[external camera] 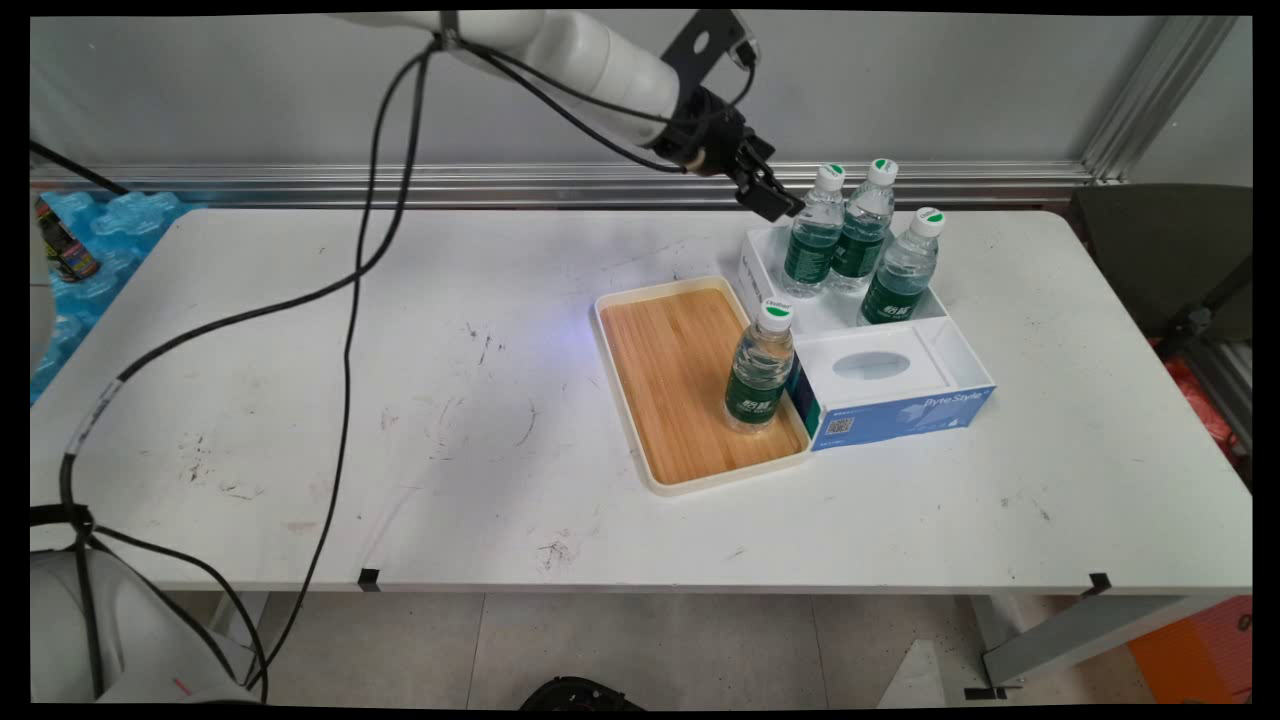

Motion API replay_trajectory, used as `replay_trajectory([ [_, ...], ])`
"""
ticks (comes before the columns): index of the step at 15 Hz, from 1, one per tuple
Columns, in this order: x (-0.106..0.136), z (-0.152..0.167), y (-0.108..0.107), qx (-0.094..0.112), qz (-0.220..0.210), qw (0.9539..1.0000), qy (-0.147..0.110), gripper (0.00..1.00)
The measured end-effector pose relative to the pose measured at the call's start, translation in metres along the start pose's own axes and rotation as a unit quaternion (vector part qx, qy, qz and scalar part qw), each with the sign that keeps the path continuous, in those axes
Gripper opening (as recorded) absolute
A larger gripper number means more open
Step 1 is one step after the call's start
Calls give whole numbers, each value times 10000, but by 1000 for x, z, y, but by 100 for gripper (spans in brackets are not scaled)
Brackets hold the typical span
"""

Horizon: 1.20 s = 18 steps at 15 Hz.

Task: Pick up the green bottle from the white box

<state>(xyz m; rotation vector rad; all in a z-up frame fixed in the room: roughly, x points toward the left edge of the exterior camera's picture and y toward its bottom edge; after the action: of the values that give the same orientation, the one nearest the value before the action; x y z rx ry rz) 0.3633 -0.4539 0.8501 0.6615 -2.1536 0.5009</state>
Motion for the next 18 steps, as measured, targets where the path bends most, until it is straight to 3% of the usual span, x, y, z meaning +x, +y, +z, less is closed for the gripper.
replay_trajectory([
  [8, -14, 47, -8, 42, 27, 9999, 113, 100],
  [18, -21, 83, -12, -76, -74, 9997, 208, 100],
])
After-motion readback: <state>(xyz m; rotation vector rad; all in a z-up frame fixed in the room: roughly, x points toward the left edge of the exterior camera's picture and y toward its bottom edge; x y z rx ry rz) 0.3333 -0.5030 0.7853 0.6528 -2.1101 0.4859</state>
